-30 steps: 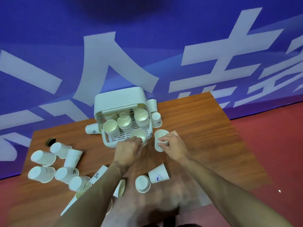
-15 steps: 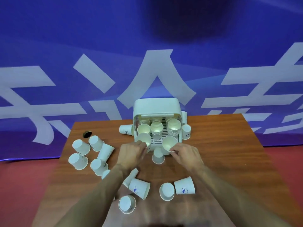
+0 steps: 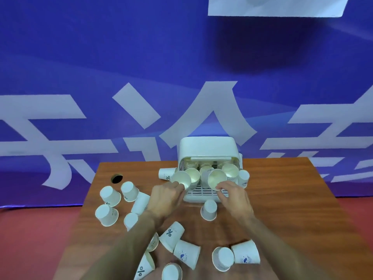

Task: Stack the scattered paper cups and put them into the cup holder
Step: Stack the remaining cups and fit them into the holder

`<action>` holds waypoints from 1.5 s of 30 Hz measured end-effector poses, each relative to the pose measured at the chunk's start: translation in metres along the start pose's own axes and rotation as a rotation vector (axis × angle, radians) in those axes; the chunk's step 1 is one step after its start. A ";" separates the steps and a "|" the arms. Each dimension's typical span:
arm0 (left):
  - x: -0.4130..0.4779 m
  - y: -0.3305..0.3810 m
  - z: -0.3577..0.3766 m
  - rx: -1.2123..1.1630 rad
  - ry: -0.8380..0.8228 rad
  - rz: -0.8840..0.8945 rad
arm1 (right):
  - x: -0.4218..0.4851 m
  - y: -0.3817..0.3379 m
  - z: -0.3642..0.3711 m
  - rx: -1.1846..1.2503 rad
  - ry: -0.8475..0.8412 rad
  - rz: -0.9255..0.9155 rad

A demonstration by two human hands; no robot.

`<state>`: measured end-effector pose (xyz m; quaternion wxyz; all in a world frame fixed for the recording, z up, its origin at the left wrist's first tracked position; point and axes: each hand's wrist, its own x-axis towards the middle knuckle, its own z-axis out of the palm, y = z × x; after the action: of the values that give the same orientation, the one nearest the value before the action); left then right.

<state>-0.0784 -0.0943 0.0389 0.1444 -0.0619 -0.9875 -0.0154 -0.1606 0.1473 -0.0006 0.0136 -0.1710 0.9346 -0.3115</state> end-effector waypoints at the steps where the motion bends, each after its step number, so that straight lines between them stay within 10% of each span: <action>1: 0.001 0.000 0.002 -0.008 0.009 -0.014 | 0.002 0.002 0.002 -0.006 -0.004 -0.007; 26: 0.025 0.025 0.067 -0.222 0.144 -0.145 | 0.045 0.040 0.029 0.014 0.027 -0.126; 45: 0.046 0.018 0.086 -0.153 -0.053 -0.180 | 0.062 0.047 0.041 -0.181 0.059 -0.348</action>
<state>-0.1440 -0.0673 -0.0300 0.1110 0.0158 -0.9885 -0.1018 -0.2284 0.1380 -0.0565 -0.0835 -0.3214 0.9151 -0.2286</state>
